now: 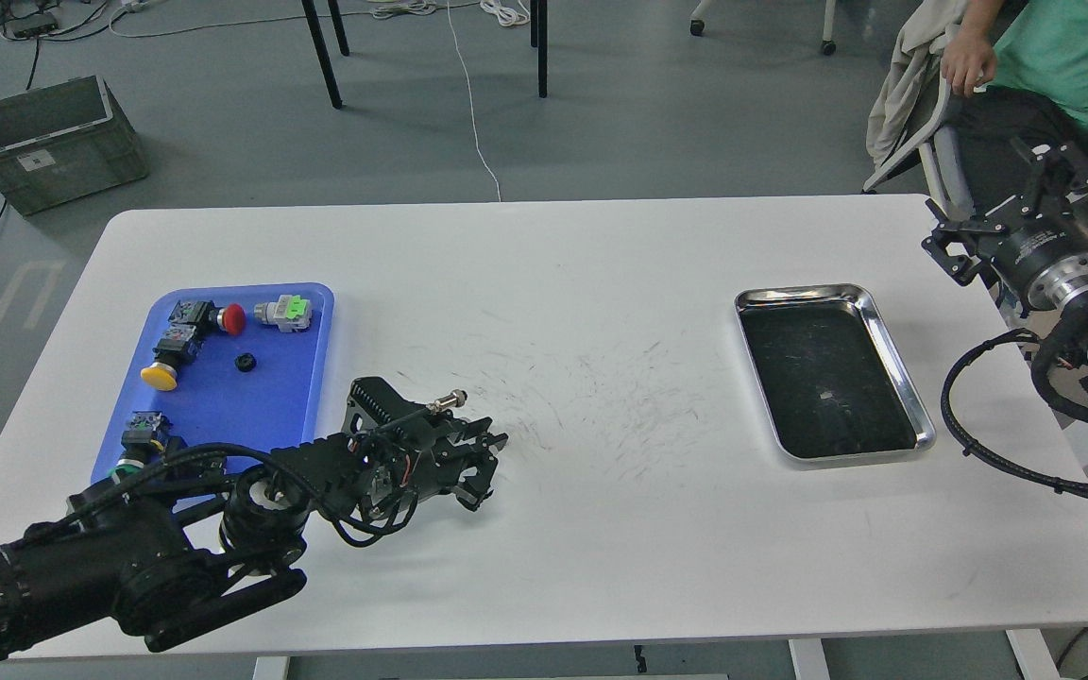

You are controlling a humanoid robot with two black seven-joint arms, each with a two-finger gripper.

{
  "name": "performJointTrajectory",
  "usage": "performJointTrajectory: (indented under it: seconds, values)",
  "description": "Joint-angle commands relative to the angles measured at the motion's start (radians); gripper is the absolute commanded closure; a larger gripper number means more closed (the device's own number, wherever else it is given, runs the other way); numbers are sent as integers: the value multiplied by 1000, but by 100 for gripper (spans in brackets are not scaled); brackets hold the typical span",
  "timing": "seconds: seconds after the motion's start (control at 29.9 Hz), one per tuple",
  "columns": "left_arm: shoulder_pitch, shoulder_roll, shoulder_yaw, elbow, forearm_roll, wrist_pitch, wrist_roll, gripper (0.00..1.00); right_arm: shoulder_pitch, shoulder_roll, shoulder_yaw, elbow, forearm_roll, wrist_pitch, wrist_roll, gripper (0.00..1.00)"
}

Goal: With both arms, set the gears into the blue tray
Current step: 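Carry the gear with the left gripper into the blue tray and release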

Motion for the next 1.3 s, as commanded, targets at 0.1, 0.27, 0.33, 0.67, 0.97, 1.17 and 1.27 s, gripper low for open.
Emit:
performJointTrajectory:
  seconds: [0.1, 0.27, 0.33, 0.67, 0.97, 1.17, 1.27]
  values:
    - [-3, 25, -18, -14, -9, 0, 1, 95, 1, 1, 0, 2, -3, -1, 0, 3]
    - [-32, 56, -96, -81, -22, -15, 2, 95, 3, 1, 0, 0, -4, -1, -1, 3]
    - [-66, 89, -110, -115, -44, -33, 2, 95, 4, 1, 0, 2, -6, -1, -1, 3]
    - [-196, 299, -111, -105, -340, -46, -13, 95, 15, 1, -17, 2, -6, -3, -8, 3]
    - [-51, 410, -110, -23, -386, 43, -45, 95, 24, 1, -18, 0, -6, -3, -6, 3]
    - [12, 401, -110, 44, -408, 75, -47, 95, 22, 0, -21, 3, -7, -3, -11, 3]
    - [25, 392, -110, 81, -411, 77, -50, 95, 22, 1, -31, 2, -7, -4, -11, 3]
